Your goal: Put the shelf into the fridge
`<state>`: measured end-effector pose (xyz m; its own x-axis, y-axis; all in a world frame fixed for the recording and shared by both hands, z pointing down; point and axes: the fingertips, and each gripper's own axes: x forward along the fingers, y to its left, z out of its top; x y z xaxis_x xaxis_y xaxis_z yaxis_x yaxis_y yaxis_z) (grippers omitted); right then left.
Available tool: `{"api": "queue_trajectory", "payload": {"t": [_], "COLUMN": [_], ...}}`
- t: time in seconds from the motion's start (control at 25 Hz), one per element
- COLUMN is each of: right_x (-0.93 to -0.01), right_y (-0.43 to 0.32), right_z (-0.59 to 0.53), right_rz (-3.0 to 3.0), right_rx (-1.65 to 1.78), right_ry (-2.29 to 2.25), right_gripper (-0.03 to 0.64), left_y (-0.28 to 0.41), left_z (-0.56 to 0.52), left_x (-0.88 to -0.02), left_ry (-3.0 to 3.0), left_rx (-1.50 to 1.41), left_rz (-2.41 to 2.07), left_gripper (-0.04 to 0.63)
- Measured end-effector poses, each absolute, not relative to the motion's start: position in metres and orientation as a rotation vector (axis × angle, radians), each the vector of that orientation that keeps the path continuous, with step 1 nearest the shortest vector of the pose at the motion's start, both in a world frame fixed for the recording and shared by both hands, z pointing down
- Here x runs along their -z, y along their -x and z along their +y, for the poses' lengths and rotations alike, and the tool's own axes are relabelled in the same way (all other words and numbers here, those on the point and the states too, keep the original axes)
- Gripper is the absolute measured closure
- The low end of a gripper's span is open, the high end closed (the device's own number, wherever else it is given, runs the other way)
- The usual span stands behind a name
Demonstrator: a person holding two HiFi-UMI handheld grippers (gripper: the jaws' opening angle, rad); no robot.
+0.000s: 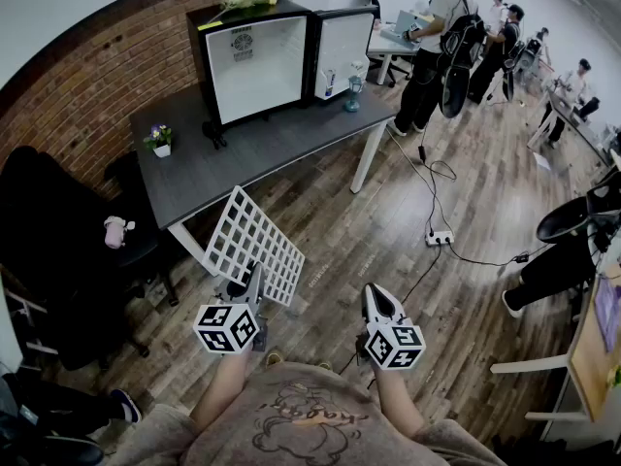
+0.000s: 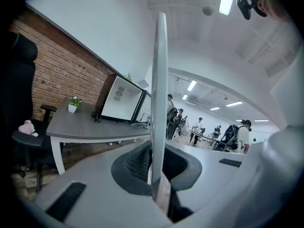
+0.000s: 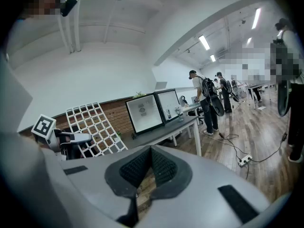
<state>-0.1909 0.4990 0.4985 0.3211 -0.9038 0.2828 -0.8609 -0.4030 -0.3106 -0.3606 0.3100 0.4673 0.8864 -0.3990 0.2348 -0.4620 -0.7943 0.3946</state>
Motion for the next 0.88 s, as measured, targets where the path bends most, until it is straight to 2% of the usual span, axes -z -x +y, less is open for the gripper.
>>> {"api": "queue_trajectory", "payload": {"t": [0.88], "right_x": [-0.5], "right_y": [0.205], "right_z": [0.433], "right_rz": [1.642], "right_rx": [0.641], "right_ry": [2.471], "right_gripper": [0.618], "left_y": [0.366], "left_z": [0.253], "left_x": [-0.469], "left_ry": [-2.639], "left_rx": [-0.181], "left_rz": [-0.596], "left_gripper": [0.548]}}
